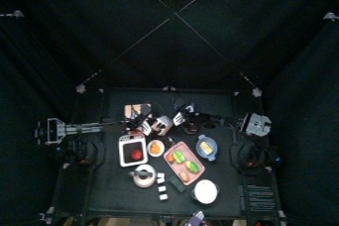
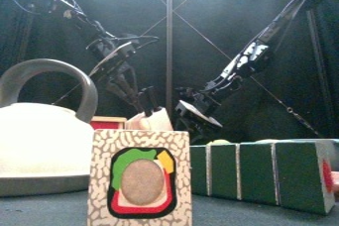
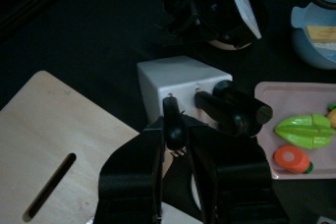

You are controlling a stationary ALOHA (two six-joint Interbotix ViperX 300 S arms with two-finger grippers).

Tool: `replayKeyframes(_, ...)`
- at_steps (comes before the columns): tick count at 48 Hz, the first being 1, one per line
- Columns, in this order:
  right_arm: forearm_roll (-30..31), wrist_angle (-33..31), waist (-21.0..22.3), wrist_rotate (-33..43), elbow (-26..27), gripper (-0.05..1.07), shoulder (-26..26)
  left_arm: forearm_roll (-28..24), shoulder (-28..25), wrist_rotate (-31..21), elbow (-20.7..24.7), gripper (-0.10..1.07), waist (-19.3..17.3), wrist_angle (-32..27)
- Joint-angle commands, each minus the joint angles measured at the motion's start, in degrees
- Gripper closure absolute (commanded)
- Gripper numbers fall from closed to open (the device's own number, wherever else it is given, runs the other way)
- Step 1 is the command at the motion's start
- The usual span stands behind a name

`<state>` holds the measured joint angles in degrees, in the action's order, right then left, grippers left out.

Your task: Grab cleaver with other hand

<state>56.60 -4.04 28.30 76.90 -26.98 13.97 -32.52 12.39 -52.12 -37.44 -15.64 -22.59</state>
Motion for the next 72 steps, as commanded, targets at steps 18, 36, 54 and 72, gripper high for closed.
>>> replayKeyframes(18,-0.09,0.26,0.00,0.09,0.70,0.27,-1.14,0.35,5.19,0.18,3.34,0.42,3.25,-8.44)
replayKeyframes(36,-0.09,-0.09,0.00,0.09,0.35,0.27,-1.49,0.26,12.92,0.44,2.64,0.42,5.45,-12.83)
replayKeyframes(54,-0.09,-1.05,0.00,0.09,0.44,0.27,-2.46,-0.35,24.17,0.35,-2.90,0.42,8.88,-16.17)
replayKeyframes(72,-1.23,-2.81,-0.97,0.26,0.35,0.27,-7.29,-1.58,33.40,0.70,-10.63,0.42,10.63,-12.74)
